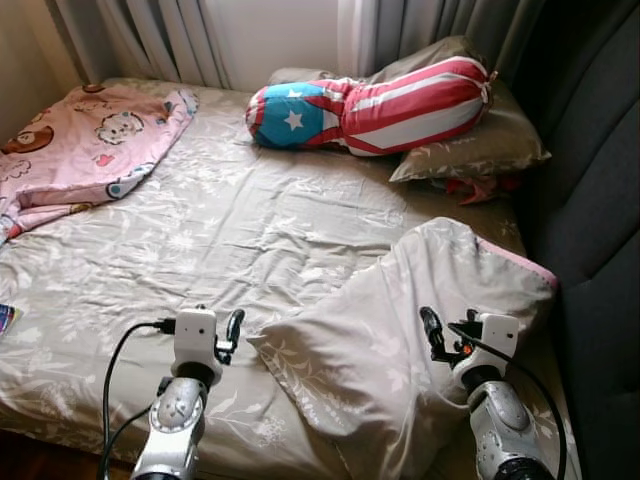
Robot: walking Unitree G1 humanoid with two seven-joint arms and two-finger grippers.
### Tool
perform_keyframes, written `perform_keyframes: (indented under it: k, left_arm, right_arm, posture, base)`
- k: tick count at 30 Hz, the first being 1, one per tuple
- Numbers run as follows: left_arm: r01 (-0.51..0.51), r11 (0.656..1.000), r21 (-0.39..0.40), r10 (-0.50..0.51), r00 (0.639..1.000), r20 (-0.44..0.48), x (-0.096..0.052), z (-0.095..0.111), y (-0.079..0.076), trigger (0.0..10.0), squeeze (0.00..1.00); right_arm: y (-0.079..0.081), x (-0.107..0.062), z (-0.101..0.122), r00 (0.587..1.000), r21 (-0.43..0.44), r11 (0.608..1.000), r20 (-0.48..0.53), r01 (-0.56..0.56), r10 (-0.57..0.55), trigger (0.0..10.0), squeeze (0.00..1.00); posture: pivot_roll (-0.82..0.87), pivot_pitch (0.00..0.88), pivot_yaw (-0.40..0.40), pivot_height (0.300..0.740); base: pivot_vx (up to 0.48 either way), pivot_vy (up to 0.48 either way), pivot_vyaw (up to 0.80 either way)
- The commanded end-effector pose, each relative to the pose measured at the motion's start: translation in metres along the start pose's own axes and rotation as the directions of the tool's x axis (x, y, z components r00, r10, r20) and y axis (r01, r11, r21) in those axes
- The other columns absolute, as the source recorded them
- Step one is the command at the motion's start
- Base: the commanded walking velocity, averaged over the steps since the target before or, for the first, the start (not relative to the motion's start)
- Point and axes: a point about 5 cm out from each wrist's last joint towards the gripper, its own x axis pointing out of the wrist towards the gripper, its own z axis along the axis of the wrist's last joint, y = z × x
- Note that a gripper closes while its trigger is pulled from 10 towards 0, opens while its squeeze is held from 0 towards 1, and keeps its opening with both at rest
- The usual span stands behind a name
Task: Clean up the room
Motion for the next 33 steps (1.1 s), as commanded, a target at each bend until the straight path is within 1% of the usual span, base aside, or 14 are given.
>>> perform_keyframes:
  k: [1,4,7,8,10,13,17,19,20,21,23,27,29,33]
  left_arm:
    - [-0.015,1.000,0.003,0.015,1.000,0.000,-0.003,-0.001,0.004,10.0,0.00]
    - [-0.011,1.000,0.009,0.011,1.000,-0.009,-0.005,-0.002,0.007,10.0,0.00]
    - [-0.008,1.000,0.016,0.008,1.000,-0.008,-0.004,-0.001,0.009,10.0,0.00]
    - [-0.007,1.000,0.019,0.007,1.000,-0.008,-0.001,0.000,0.010,10.0,0.00]
    - [-0.004,1.000,0.021,0.004,1.000,-0.006,0.000,0.002,0.010,10.0,0.00]
    - [-0.004,1.000,0.021,0.004,1.000,0.000,0.001,0.005,0.010,10.0,0.00]
    - [-0.013,1.000,0.012,0.013,1.000,-0.010,0.000,0.003,0.011,10.0,0.00]
    - [-0.016,1.000,0.009,0.016,1.000,-0.013,-0.001,0.002,0.012,10.0,0.00]
    - [-0.021,1.000,0.002,0.021,1.000,-0.015,-0.001,0.002,0.012,10.0,0.00]
    - [-0.021,1.000,0.002,0.021,1.000,-0.015,-0.001,0.002,0.012,10.0,0.00]
    - [-0.024,1.000,-0.003,0.024,1.000,-0.013,0.000,0.002,0.010,10.0,0.00]
    - [-0.023,1.000,-0.005,0.023,1.000,-0.011,0.000,0.003,0.009,10.0,0.00]
    - [-0.027,1.000,-0.007,0.027,1.000,-0.009,0.000,0.004,0.009,10.0,0.00]
    - [-0.030,1.000,-0.008,0.030,0.999,-0.010,-0.002,0.003,0.011,10.0,0.00]
  right_arm:
    - [0.001,-0.002,-0.001,1.000,0.004,1.000,0.008,0.004,-0.004,10.0,0.00]
    - [0.003,-0.002,0.001,0.999,0.024,1.000,0.035,0.018,-0.019,10.0,0.00]
    - [0.006,-0.002,0.000,0.999,0.020,1.000,0.037,0.012,-0.013,10.0,0.00]
    - [0.007,-0.004,-0.002,0.999,0.019,1.000,0.030,0.015,-0.016,10.0,0.00]
    - [0.007,-0.004,-0.003,0.999,0.020,1.000,0.028,0.020,-0.021,10.0,0.00]
    - [0.006,-0.004,-0.002,0.999,0.020,0.999,0.028,0.028,-0.029,10.0,0.00]
    - [0.007,-0.001,-0.003,0.999,-0.003,0.999,-0.013,0.049,-0.049,10.0,0.00]
    - [0.008,-0.001,-0.003,0.999,-0.009,0.999,-0.017,0.047,-0.047,10.0,0.00]
    - [0.009,-0.001,-0.003,0.999,-0.006,0.999,-0.015,0.045,-0.045,10.0,0.00]
    - [0.009,-0.001,-0.003,0.999,-0.006,0.999,-0.015,0.045,-0.045,10.0,0.00]
    - [0.010,-0.002,-0.004,0.999,-0.024,0.999,-0.017,0.030,-0.030,10.0,0.00]
    - [0.013,-0.003,-0.005,1.000,-0.020,1.000,-0.017,0.024,-0.025,10.0,0.00]
    - [0.016,-0.003,-0.003,1.000,-0.008,1.000,0.008,0.019,-0.019,10.0,0.00]
    - [0.018,-0.004,-0.004,1.000,-0.016,1.000,0.002,0.017,-0.016,10.0,0.00]
  posture:
    - [-0.08,0.033,-0.054,0.740]
    - [-0.09,0.041,-0.047,0.740]
    - [-0.10,0.062,-0.037,0.740]
    - [-0.10,0.090,-0.031,0.740]
    - [-0.09,0.093,-0.030,0.740]
    - [-0.08,0.124,-0.033,0.740]
    - [-0.10,0.148,-0.031,0.740]
    - [-0.10,0.156,-0.030,0.740]
    - [-0.10,0.160,-0.033,0.731]
    - [-0.10,0.160,-0.033,0.731]
    - [-0.09,0.169,-0.036,0.711]
    - [-0.09,0.176,-0.038,0.691]
    - [-0.09,0.185,-0.040,0.691]
    - [-0.08,0.194,-0.037,0.691]
  base:
    - [0.000,0.352,0.00]
    - [0.000,0.334,0.00]
    - [0.000,0.000,0.00]
    - [0.000,0.000,0.00]
    - [0.000,0.000,0.00]
    - [0.000,0.000,0.00]
    - [0.000,0.000,0.00]
    - [0.000,0.000,0.00]
    - [0.000,0.000,0.00]
    - [0.000,0.000,0.00]
    - [0.000,0.000,0.00]
    - [0.000,0.000,0.00]
    - [0.000,0.000,0.00]
    - [0.000,0.000,0.00]
